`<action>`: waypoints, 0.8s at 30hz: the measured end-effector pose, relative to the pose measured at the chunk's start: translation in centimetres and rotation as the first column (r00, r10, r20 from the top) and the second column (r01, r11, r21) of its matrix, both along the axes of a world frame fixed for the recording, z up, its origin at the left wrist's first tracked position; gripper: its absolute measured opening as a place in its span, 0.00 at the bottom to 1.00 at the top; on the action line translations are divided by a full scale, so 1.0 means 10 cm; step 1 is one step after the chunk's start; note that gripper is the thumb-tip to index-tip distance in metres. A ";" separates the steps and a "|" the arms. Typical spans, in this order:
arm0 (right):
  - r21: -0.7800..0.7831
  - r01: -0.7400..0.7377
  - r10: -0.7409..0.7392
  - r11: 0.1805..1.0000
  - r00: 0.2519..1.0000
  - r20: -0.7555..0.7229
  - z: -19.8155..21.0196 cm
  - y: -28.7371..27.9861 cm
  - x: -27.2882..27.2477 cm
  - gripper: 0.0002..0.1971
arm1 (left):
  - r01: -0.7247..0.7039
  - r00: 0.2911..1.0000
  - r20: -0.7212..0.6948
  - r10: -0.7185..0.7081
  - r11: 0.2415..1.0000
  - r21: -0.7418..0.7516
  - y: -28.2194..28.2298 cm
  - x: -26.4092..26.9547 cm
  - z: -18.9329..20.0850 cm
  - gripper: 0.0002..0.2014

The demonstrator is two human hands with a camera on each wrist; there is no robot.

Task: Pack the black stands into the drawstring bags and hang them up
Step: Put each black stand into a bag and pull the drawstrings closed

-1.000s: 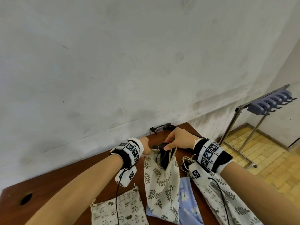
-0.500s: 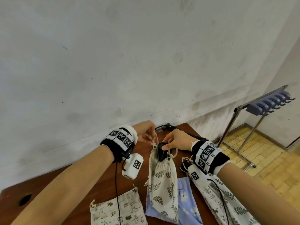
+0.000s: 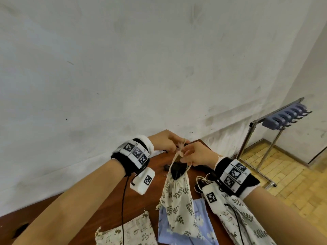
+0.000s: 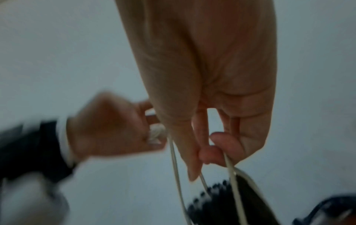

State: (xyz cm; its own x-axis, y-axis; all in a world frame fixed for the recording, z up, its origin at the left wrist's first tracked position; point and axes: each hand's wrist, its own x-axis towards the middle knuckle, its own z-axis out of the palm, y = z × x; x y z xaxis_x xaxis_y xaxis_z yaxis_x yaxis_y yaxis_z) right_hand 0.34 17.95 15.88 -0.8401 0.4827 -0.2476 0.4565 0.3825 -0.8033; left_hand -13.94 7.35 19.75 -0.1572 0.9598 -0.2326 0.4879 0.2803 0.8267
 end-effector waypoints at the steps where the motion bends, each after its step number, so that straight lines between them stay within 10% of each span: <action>1: -0.153 0.037 -0.047 0.988 0.997 -0.059 0.03 0.00 0.02 0.11 | 0.052 0.994 -0.095 -0.051 0.999 0.003 0.00 0.00 -0.07 0.26; 7: -0.548 0.083 -0.193 0.832 0.970 -0.146 0.03 -0.03 0.10 0.21 | 0.018 0.973 -0.230 0.007 0.994 0.108 0.04 0.14 -0.46 0.38; 13: -0.637 0.088 -0.256 0.766 0.950 -0.177 0.07 0.03 0.08 0.08 | 0.078 0.956 -0.290 -0.052 0.994 0.078 0.10 0.26 -0.58 0.53; 19: -0.678 0.100 -0.296 0.728 0.938 -0.179 0.16 0.11 0.16 0.04 | 0.093 0.936 -0.343 -0.080 0.996 0.020 0.12 0.29 -0.52 0.45; 24: -0.595 0.138 -0.329 0.792 0.917 -0.225 0.09 0.15 0.12 0.19 | 0.081 0.904 -0.414 -0.104 0.994 -0.075 0.20 0.36 -0.52 0.37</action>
